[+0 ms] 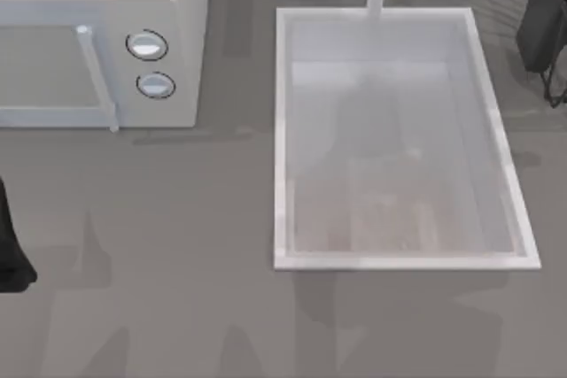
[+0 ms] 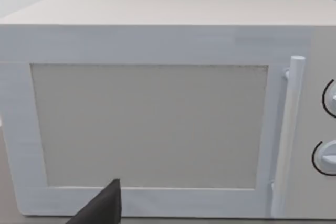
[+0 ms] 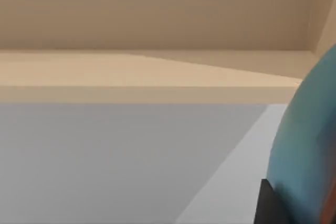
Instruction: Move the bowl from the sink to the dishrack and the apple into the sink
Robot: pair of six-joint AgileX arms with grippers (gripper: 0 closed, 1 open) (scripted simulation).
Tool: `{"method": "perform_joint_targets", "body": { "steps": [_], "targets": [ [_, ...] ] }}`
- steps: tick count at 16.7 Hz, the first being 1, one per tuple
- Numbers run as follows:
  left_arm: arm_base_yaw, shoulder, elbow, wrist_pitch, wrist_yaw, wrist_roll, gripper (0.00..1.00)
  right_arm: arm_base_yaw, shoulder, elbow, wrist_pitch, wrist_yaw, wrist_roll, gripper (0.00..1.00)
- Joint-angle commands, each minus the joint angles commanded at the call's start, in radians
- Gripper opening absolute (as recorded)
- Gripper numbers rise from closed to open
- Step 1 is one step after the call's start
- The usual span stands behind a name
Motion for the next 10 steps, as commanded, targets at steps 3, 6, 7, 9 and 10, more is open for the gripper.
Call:
{"method": "perform_joint_targets", "body": {
  "steps": [3,6,7,9,10],
  "targets": [
    [0.000,0.000,0.000,0.000,0.000,0.000,1.00,0.025,0.099,-0.085,0.192,0.030,0.000,0.00],
    [0.000,0.000,0.000,0.000,0.000,0.000,1.00,0.044,0.159,-0.145,0.300,0.050,0.000,0.00],
    [0.000,0.000,0.000,0.000,0.000,0.000,1.00,0.047,0.168,-0.154,0.315,0.053,0.000,0.00],
    [0.000,0.000,0.000,0.000,0.000,0.000,1.00,0.048,0.170,-0.157,0.319,0.053,0.000,0.00],
    [0.000,0.000,0.000,0.000,0.000,0.000,1.00,0.048,0.170,-0.157,0.319,0.053,0.000,0.00]
  ]
}}
